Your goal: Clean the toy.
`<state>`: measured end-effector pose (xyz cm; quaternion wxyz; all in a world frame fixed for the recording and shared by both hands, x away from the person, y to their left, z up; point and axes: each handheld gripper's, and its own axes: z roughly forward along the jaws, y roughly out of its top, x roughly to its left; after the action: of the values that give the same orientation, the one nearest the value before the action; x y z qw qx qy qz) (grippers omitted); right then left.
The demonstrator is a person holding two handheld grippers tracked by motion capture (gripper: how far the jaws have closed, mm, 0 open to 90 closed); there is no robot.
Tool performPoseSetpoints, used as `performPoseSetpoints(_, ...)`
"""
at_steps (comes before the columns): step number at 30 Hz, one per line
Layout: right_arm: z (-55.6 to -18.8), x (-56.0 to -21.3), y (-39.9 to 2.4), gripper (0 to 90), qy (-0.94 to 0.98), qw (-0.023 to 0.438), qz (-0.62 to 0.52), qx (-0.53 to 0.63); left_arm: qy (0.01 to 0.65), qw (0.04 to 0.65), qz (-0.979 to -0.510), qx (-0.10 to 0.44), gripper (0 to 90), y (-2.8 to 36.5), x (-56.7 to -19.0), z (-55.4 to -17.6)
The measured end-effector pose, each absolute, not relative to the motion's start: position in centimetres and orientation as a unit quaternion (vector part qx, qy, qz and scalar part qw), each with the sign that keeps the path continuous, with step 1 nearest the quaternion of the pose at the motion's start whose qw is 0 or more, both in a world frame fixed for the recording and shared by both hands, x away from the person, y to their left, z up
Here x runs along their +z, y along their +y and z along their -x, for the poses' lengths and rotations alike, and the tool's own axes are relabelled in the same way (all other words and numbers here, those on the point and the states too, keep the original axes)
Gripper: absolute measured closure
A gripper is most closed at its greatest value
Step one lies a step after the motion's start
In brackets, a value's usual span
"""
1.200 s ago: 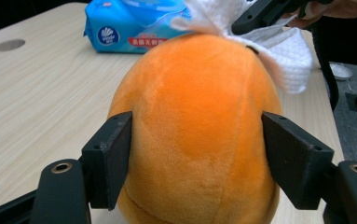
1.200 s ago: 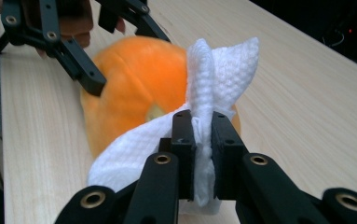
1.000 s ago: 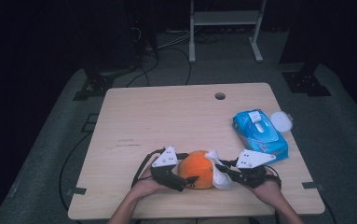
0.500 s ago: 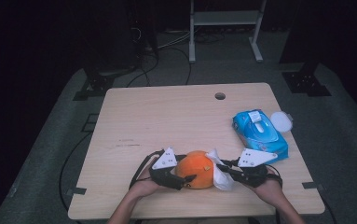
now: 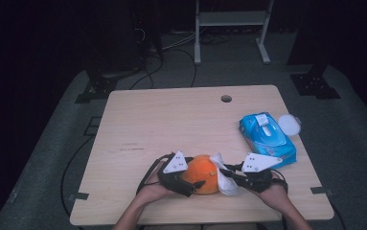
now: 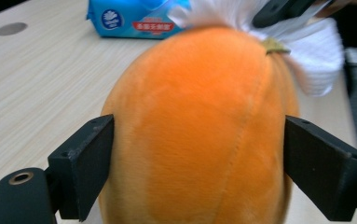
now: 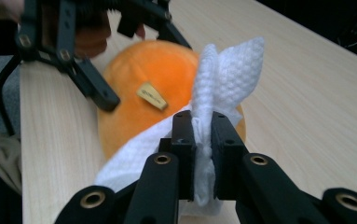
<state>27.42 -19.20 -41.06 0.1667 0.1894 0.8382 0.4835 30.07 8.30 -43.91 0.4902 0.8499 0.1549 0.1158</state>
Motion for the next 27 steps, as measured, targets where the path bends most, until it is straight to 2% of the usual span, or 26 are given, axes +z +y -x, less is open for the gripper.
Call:
performPoseSetpoints(6,-27.5,-40.9,-18.7,80.8,0.839,0.163,-0.181,0.486,0.152,0.492,-0.85,0.111,20.4,9.1,-44.0,-30.0)
performPoseSetpoints(15,-28.2,-41.7,-20.3,80.8,0.836,0.162,-0.211,0.48,0.144,0.493,-0.852,0.102,21.3,9.5,-44.2,-30.0)
performPoseSetpoints(21,-28.1,-41.6,-19.8,80.8,0.838,0.15,-0.198,0.486,0.168,0.508,-0.842,0.067,7.5,9.7,-43.5,-30.7)
performPoseSetpoints(24,-28.1,-41.5,-19.8,80.8,0.832,0.146,-0.204,0.494,0.173,0.501,-0.845,0.075,6.7,9.0,-44.0,-30.8)
performPoseSetpoints(25,-28.2,-41.4,-19.7,80.7,0.831,0.147,-0.204,0.496,0.169,0.503,-0.844,0.084,10.2,8.9,-44.0,-30.7)
performPoseSetpoints(27,-28.4,-41.2,-19.5,80.8,0.826,0.148,-0.206,0.503,0.167,0.508,-0.838,0.113,22.7,8.8,-43.7,-30.4)
